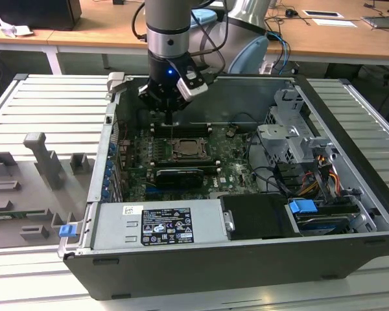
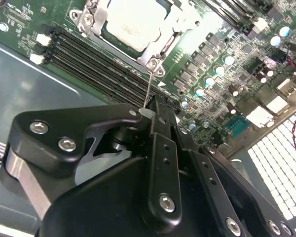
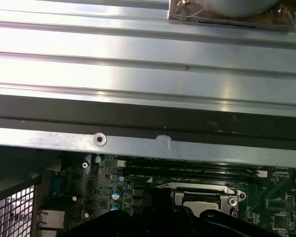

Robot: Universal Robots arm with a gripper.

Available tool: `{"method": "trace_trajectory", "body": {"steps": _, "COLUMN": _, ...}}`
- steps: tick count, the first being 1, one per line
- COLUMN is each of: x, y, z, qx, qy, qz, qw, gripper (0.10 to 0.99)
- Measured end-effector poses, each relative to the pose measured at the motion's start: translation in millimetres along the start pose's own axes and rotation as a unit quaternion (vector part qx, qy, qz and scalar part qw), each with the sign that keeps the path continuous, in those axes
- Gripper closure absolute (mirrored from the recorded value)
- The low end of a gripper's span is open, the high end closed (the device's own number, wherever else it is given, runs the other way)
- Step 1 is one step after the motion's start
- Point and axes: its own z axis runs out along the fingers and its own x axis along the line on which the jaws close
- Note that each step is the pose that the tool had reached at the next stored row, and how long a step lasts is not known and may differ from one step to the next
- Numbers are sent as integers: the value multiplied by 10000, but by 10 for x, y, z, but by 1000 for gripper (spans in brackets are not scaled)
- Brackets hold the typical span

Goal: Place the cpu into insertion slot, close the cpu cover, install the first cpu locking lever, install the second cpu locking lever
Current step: 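Install the first cpu locking lever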

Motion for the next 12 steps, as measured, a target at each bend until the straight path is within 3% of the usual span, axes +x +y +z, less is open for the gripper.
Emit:
{"method": "trace_trajectory", "body": {"steps": 6, "x": -96, "y": -8, "z": 22, "qx": 0, "qy": 0, "qz": 0, "qw": 10000, "gripper": 980}}
{"method": "trace_trajectory", "body": {"steps": 8, "x": -171, "y": -14, "z": 41, "qx": -1, "qy": -1, "qz": 0, "qw": 10000, "gripper": 980}}
{"method": "trace_trajectory", "body": {"steps": 12, "x": -246, "y": -21, "z": 64, "qx": 0, "qy": 0, "qz": -1, "qw": 10000, "gripper": 980}}
